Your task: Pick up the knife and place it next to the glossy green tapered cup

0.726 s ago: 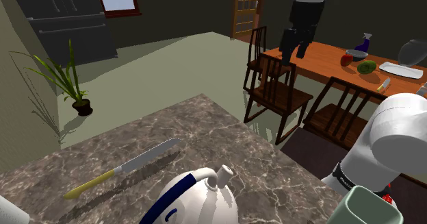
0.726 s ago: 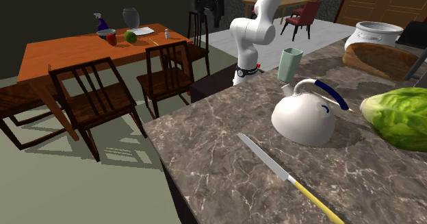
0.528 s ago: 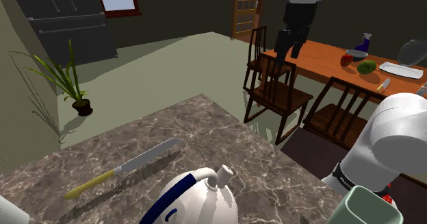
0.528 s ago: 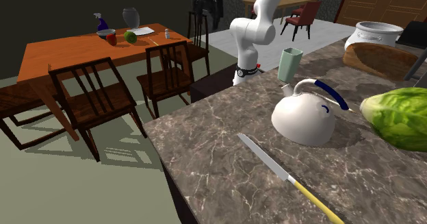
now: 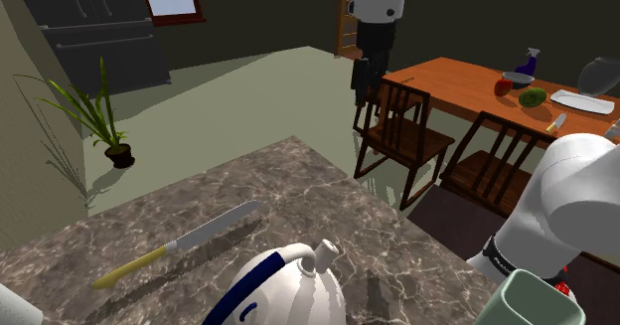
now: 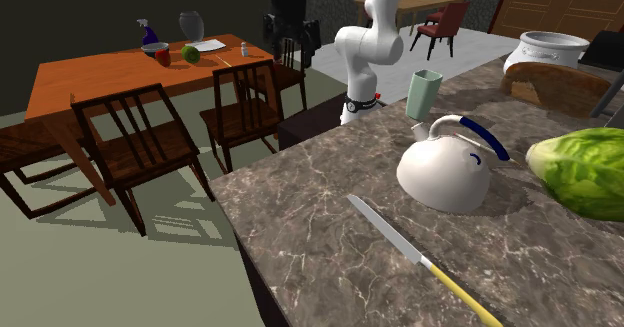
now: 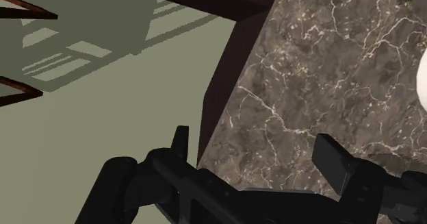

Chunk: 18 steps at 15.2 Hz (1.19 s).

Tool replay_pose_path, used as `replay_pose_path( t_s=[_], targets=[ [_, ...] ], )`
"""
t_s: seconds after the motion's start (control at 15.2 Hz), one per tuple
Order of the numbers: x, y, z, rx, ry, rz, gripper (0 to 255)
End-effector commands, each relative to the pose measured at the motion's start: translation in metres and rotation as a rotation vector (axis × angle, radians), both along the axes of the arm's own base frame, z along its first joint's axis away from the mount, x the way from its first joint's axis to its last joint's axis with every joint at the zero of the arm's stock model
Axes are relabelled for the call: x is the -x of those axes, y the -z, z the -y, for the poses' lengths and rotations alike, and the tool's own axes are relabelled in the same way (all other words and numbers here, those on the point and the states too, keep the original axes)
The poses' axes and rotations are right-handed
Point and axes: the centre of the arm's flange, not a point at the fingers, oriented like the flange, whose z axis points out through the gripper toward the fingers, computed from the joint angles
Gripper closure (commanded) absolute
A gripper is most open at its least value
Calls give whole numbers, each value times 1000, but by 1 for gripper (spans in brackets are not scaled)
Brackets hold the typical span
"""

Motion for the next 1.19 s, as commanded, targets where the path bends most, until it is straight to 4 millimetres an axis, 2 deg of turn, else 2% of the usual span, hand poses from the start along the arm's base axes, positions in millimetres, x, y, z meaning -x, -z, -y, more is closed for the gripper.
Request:
replay_pose_path(
  t_s=[0.0, 0.59, 1.12],
  targets=[
    [-17, 10, -17, 0, -67, -5, 0],
    [-89, 48, -107, 0, -358, -30, 0],
    [-128, 84, -201, 1, -616, -51, 0]
  ],
)
